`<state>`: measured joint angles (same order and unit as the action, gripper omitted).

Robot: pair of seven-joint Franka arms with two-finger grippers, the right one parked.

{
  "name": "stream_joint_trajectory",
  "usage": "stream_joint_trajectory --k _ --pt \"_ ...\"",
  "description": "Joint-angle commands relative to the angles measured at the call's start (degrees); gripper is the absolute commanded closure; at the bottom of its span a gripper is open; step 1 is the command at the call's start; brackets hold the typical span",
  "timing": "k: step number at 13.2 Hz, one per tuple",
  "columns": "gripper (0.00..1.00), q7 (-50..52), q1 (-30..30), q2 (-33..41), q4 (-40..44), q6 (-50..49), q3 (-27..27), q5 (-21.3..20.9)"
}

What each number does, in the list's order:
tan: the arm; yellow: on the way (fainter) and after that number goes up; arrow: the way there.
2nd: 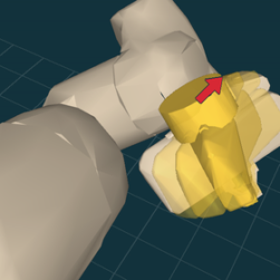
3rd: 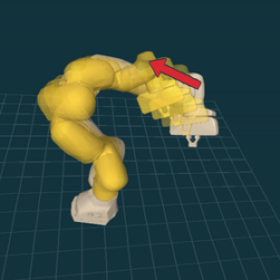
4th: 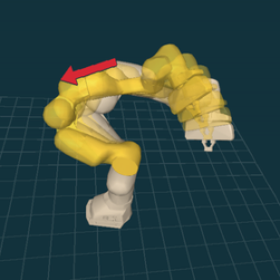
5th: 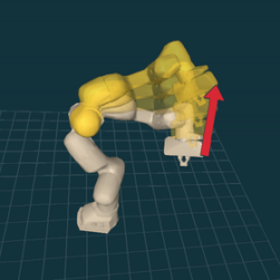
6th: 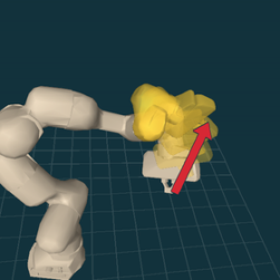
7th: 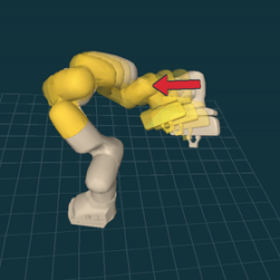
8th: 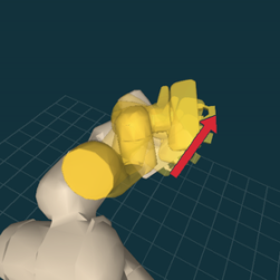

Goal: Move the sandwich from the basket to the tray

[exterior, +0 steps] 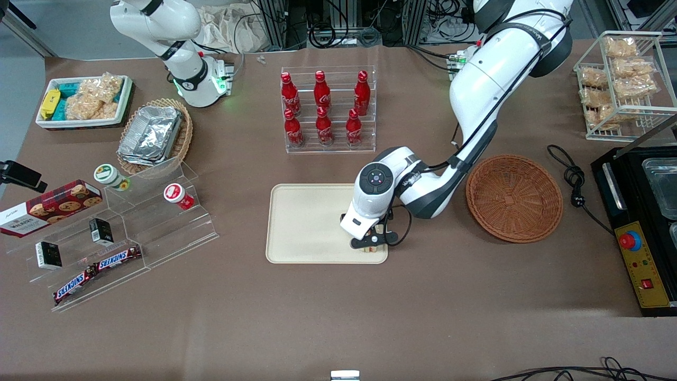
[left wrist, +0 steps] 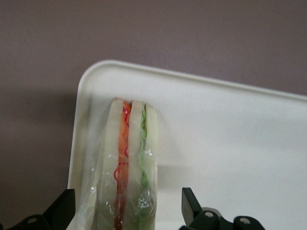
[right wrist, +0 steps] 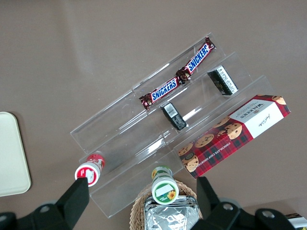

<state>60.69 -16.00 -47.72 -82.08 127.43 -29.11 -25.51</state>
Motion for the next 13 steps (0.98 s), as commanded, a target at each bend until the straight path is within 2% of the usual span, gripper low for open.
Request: stream_joint_trajectory --k 1,5,6,9,13 --pt "0.00 0.9 1.1 5.3 -0.2 -4.9 0.0 -0.3" --pt "0.00 0.2 5.5 14.0 -0.9 -13.9 -0.2 0.6" --pt "0.00 -0.4 7.5 16.7 -1.1 -16.0 -0.4 2.2" --pt "0.00 -13.2 10.9 24.1 -2.2 -25.3 1.2 10.4" --pt "0.00 -32.9 10.6 38.3 -11.0 -28.6 14.8 22.5"
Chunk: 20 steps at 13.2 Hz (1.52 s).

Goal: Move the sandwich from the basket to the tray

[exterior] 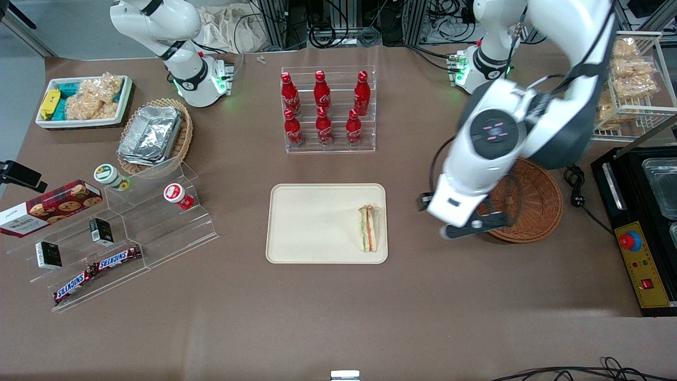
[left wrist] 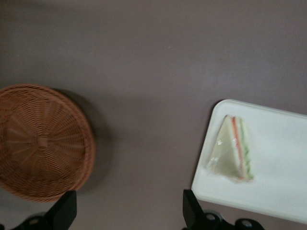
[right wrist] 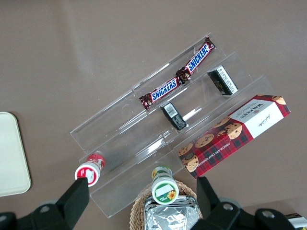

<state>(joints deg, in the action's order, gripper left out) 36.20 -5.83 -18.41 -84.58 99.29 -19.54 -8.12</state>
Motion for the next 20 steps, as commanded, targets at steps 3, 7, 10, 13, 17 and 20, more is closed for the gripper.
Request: stream_joint_trajectory --k 3,7,10,13,17,20 --pt "0.00 -23.2 1.0 15.8 -14.1 -2.2 12.0 6.3" --pt "0.00 -37.9 3.3 17.4 -14.0 -5.2 18.1 6.1" --pt "0.00 -44.5 7.0 17.4 -13.8 -6.3 19.4 5.7" --pt "0.00 -47.9 8.6 17.1 -13.6 -6.4 19.4 5.7" --pt "0.00 -50.7 7.9 16.0 -11.6 -7.7 19.1 5.3" --pt "0.00 -51.9 7.9 16.0 -11.6 -7.6 19.0 5.2"
